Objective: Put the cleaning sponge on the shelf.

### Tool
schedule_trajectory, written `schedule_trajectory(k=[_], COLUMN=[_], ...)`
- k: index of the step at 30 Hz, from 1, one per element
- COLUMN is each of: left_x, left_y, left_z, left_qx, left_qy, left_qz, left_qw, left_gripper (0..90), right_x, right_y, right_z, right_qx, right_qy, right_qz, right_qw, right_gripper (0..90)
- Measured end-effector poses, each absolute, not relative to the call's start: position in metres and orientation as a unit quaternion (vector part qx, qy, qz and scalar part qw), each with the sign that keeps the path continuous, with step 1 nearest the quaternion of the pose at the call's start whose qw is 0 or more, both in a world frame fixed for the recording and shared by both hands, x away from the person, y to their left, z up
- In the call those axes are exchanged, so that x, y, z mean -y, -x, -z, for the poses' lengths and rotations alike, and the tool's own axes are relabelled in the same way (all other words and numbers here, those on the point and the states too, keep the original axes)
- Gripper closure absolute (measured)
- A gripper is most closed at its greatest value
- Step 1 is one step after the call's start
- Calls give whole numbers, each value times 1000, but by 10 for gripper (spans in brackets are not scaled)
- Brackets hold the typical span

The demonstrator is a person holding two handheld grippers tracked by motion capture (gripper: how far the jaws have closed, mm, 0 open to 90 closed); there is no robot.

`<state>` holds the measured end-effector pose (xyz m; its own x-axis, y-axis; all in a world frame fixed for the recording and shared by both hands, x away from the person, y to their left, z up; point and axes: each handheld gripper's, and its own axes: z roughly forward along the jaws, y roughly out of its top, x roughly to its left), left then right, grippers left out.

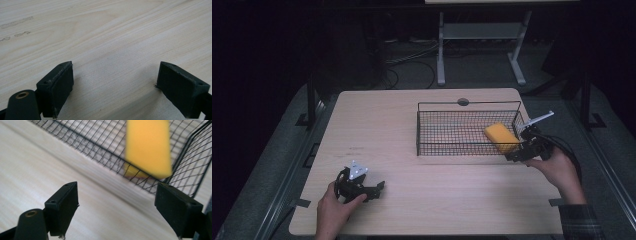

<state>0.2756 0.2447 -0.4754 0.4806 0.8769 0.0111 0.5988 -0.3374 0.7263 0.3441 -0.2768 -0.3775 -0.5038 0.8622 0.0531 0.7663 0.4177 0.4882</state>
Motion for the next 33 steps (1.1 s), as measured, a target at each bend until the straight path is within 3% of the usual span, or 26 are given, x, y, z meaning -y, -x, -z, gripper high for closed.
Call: schedule_trajectory(k=[21,33], left_x=[-245,-245], left_y=[-276,-276], left_z=[476,475], left_qx=[-466,-465], left_qy=[-791,-792], left_qz=[-207,-206], left_qw=[339,338], left_gripper=[130,130], right_x=[282,279], right_y=[-302,-297], right_z=[447,459], right_qx=[-846,-850], right_qy=[-465,-462], right_qz=[-239,-229], right_qw=[105,109], right_gripper=[179,168])
